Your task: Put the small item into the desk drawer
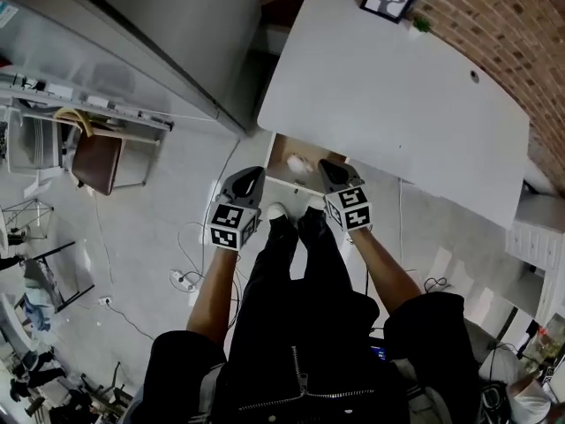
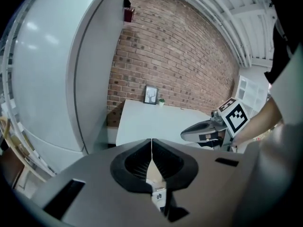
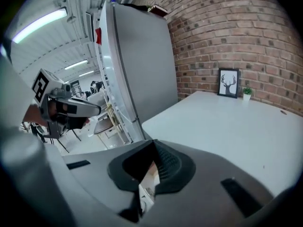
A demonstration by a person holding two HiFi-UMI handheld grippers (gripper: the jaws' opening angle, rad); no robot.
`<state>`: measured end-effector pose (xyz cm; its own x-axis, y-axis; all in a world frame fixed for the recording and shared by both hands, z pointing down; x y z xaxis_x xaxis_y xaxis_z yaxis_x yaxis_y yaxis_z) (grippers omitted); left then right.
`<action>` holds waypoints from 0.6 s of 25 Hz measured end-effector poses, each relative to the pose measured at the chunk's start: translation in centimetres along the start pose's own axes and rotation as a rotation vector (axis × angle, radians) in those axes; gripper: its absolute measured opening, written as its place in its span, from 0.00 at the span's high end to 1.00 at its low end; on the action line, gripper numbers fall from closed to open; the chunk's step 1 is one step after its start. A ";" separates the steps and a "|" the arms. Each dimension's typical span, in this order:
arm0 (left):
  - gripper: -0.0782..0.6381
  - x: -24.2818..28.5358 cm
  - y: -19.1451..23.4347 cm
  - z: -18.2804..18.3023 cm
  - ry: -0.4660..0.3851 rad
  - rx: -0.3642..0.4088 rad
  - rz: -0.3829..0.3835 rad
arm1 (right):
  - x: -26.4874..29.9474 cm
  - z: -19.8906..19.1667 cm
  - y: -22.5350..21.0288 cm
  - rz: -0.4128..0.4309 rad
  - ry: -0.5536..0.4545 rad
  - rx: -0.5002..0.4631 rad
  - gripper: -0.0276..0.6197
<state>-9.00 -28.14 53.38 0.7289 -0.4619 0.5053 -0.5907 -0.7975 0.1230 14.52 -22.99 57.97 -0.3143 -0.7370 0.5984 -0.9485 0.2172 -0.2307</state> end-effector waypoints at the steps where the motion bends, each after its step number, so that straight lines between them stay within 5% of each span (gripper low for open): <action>1: 0.86 -0.2 0.1 0.7 -0.007 0.012 -0.004 | -0.6 0.7 0.2 -0.005 -0.020 0.007 0.95; 15: 0.86 -2.3 1.8 13.0 -0.229 0.184 -0.011 | -8.4 13.6 -0.2 -0.085 -0.351 -0.053 0.95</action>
<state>-7.28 -33.52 41.36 0.8063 -0.5119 0.2965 -0.5248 -0.8502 -0.0407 17.90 -25.52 42.53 -0.2100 -0.9267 0.3116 -0.9743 0.1719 -0.1454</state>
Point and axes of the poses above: the fingertips, and each gripper's own axes: x forward along the fingers, y to its left, z out of its top, the point moved 9 cm from there along -x, backward along the fingers, and after that the axes turned 6 degrees about x, right-handed, at the moved point
